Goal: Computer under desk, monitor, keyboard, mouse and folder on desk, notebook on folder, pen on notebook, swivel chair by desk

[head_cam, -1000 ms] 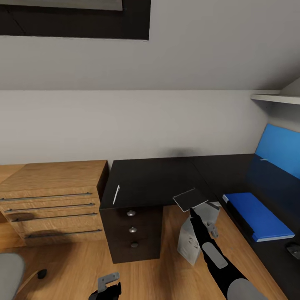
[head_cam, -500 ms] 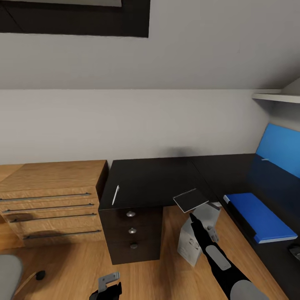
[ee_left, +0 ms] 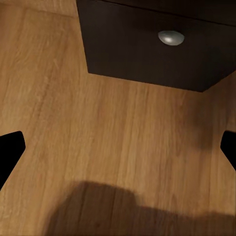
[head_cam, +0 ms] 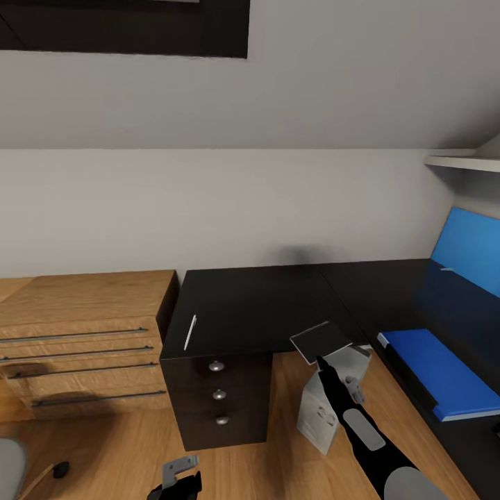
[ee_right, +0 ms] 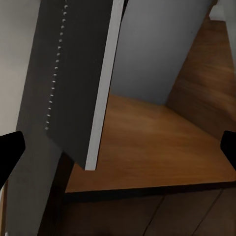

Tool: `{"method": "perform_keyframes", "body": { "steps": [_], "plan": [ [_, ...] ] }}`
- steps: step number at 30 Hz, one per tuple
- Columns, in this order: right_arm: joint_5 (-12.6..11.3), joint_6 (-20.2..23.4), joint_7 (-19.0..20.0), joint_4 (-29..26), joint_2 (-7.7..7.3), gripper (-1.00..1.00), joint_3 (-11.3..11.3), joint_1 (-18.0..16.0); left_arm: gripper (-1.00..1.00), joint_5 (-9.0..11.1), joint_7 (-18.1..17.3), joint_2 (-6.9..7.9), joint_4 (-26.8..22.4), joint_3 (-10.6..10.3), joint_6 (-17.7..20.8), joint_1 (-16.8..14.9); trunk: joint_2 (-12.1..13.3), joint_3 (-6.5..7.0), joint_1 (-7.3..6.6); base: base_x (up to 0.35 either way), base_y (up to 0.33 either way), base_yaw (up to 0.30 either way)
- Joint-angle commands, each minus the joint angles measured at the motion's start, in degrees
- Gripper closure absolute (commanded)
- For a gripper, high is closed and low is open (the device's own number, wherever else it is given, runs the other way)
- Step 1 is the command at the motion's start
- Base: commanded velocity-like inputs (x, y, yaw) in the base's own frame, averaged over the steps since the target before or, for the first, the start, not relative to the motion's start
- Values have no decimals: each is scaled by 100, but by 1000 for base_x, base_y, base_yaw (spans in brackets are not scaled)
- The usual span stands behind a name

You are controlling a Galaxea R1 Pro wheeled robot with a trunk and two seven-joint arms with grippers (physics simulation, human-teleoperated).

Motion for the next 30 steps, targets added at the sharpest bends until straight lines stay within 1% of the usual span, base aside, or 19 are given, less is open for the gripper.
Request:
{"method": "perform_keyframes", "body": {
  "steps": [1,11,17,21,30],
  "plan": [
    [-61,-41,16,6,-7,-100,45,-5,-100,60,35,7,-8,-49,-34,-7,-3,-6,1,101,0,0],
    [-56,-41,10,14,-18,-100,45,-5,-100,62,38,0,-6,-57,-30,-7,-3,-6,1,69,0,0],
    [-60,-41,3,15,-51,-100,45,-5,-100,54,44,-15,-18,-57,-30,-7,-3,-6,1,12,0,0],
    [-61,-41,2,15,-66,-100,45,-5,-100,52,63,-26,-30,-58,-36,-7,-164,-78,89,1,0,0],
    [-61,-41,2,15,-70,-100,45,-5,-100,55,41,-17,-26,-51,-32,-7,-164,-78,89,0,0,0]
  ]
}}
